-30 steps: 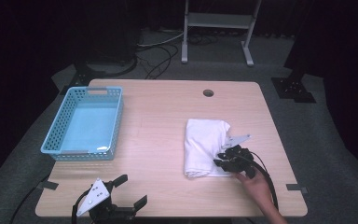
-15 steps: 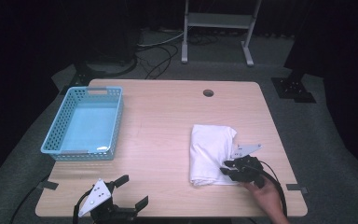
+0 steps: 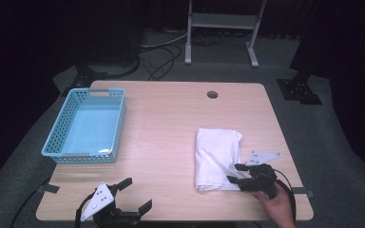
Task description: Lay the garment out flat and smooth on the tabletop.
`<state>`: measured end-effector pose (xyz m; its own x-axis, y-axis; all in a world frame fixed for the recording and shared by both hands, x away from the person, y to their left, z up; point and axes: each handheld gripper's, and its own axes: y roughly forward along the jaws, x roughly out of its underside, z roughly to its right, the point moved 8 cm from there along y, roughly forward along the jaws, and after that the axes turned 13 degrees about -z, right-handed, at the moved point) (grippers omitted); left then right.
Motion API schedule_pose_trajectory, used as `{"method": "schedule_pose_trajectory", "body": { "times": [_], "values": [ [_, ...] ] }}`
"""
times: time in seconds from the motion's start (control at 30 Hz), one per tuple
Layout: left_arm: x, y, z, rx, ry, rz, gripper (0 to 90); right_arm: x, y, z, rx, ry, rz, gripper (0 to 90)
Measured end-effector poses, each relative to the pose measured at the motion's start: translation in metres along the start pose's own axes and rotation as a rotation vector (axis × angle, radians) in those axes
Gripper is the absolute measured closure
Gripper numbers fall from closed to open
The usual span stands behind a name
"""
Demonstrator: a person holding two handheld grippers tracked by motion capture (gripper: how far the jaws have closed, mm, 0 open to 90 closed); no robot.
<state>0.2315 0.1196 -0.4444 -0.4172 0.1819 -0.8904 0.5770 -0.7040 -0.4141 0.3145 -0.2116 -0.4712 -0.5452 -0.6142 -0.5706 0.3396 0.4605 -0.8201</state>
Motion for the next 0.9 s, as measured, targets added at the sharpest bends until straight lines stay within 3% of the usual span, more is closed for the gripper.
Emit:
{"method": "schedule_pose_trajectory", "body": {
  "times": [0.03, 0.2, 0.37, 0.47, 0.53, 0.67, 0.73, 0.77, 0.8, 0.83, 0.9],
  "values": [
    [-0.001, 0.0, 0.0, 0.002, 0.0, 0.004, 1.0, 0.003, -0.009, -0.003, -0.015, 0.021, 0.042, 35.5],
    [-0.005, 0.003, 0.007, 0.032, 0.012, 0.011, 1.0, 0.018, -0.025, -0.011, -0.053, 0.057, 0.097, 28.4],
    [-0.015, 0.012, 0.017, 0.067, 0.008, 0.016, 1.0, 0.027, -0.039, -0.018, -0.057, 0.047, 0.121, 23.3],
    [-0.026, 0.023, 0.025, 0.092, 0.031, -0.001, 1.0, 0.031, -0.044, -0.021, -0.051, 0.034, 0.129, 20.7],
    [-0.034, 0.028, 0.027, 0.072, 0.05, 0.012, 1.0, 0.034, -0.046, -0.022, -0.052, 0.032, 0.134, 20.3],
    [-0.047, 0.041, 0.03, 0.039, 0.048, 0.014, 1.0, 0.036, -0.049, -0.021, -0.06, 0.038, 0.149, 19.1],
    [-0.061, 0.056, 0.033, -0.004, 0.056, -0.001, 0.9, 0.037, -0.053, -0.02, -0.067, 0.042, 0.167, 18.6],
    [-0.061, 0.056, 0.033, -0.004, 0.056, -0.001, 0.9, 0.037, -0.053, -0.02, -0.067, 0.042, 0.167, 18.6],
    [-0.07, 0.066, 0.034, -0.034, 0.078, -0.011, 0.9, 0.037, -0.056, -0.019, -0.062, 0.042, 0.176, 18.6],
    [-0.07, 0.066, 0.034, -0.034, 0.078, -0.011, 0.9, 0.037, -0.056, -0.019, -0.062, 0.042, 0.176, 18.6],
    [-0.082, 0.082, 0.037, -0.048, 0.099, -0.02, 0.9, 0.039, -0.06, -0.018, -0.056, 0.044, 0.191, 18.5]
  ]
}}
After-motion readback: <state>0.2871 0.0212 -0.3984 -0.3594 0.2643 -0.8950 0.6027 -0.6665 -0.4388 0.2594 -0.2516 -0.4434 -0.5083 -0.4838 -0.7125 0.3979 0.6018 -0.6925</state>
